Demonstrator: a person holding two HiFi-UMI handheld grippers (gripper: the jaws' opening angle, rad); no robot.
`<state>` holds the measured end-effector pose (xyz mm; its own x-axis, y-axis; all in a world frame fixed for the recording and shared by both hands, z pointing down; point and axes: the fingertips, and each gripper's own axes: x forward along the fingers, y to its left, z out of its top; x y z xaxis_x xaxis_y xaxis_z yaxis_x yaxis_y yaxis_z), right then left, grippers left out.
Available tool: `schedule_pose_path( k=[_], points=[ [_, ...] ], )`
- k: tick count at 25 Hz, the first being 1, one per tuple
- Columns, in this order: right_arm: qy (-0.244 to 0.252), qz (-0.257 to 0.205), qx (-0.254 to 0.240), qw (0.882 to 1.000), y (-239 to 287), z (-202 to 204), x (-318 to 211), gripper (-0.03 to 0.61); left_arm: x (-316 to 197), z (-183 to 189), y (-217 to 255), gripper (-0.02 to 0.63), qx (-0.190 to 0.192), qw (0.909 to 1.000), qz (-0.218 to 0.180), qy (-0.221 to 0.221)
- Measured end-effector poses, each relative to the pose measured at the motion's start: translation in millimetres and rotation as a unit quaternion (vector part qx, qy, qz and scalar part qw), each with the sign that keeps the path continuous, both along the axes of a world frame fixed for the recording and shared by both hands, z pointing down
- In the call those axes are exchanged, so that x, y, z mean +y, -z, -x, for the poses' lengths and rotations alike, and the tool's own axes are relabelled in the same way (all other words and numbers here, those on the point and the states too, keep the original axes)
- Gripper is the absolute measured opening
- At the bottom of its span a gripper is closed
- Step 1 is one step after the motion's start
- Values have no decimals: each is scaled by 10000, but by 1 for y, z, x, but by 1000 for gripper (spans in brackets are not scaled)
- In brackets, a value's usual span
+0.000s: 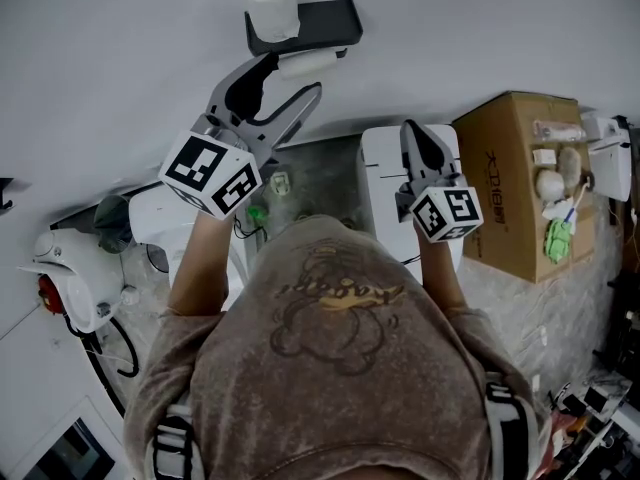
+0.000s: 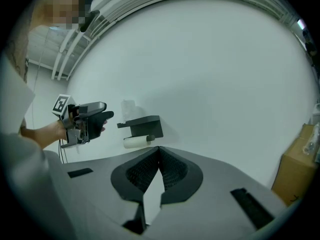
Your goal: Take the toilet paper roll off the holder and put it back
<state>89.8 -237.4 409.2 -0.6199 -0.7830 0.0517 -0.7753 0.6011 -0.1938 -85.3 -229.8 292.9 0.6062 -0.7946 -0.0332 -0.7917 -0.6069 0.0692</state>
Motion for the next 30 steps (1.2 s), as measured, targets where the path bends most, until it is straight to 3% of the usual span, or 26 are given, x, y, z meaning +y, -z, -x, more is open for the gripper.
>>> schedule_pose_path(
  k=[12, 13, 21, 30],
  points=[
    [39, -25, 116, 9999, -3, -2, 9, -2, 18, -27, -71, 297, 34, 9995, 210, -228],
    [37, -33, 117, 9999, -3, -2, 10, -2, 18, -28, -75, 288, 27, 9996, 210, -207],
    [123, -64, 180, 9997, -5, 4, 17, -2, 20, -27, -101, 35, -11, 9991, 416, 1],
    [183, -105, 241, 9995, -5, 6, 21, -2, 20, -27, -107, 18, 47, 9979, 642, 56]
  ],
)
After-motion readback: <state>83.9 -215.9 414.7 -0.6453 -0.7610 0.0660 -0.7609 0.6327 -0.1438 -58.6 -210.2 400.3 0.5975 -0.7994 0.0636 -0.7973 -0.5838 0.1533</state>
